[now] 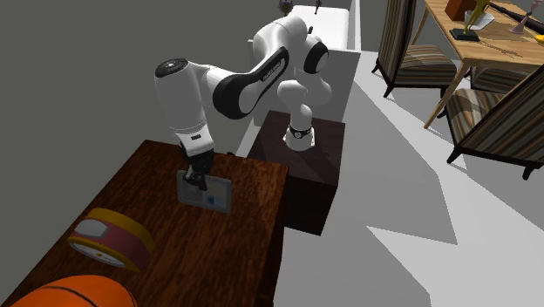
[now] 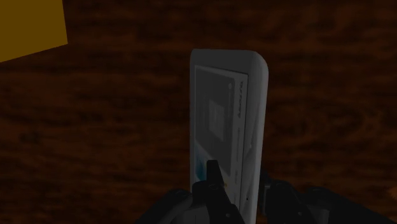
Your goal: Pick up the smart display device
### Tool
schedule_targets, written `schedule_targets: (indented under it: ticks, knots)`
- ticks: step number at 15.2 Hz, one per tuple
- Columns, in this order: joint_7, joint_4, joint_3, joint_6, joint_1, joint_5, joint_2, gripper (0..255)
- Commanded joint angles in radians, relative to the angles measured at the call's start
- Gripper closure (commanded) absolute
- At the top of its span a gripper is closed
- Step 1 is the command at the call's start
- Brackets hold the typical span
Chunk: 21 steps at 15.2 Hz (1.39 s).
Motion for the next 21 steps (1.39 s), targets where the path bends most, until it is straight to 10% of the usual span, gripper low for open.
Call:
schedule_targets:
  ticks: [1, 21]
  knots:
    - [0.000, -0.001, 0.000, 0.000, 0.000, 0.000, 0.001, 255]
    - [0.020, 0.324, 0.002, -0.248, -0.076, 0.042, 0.082, 255]
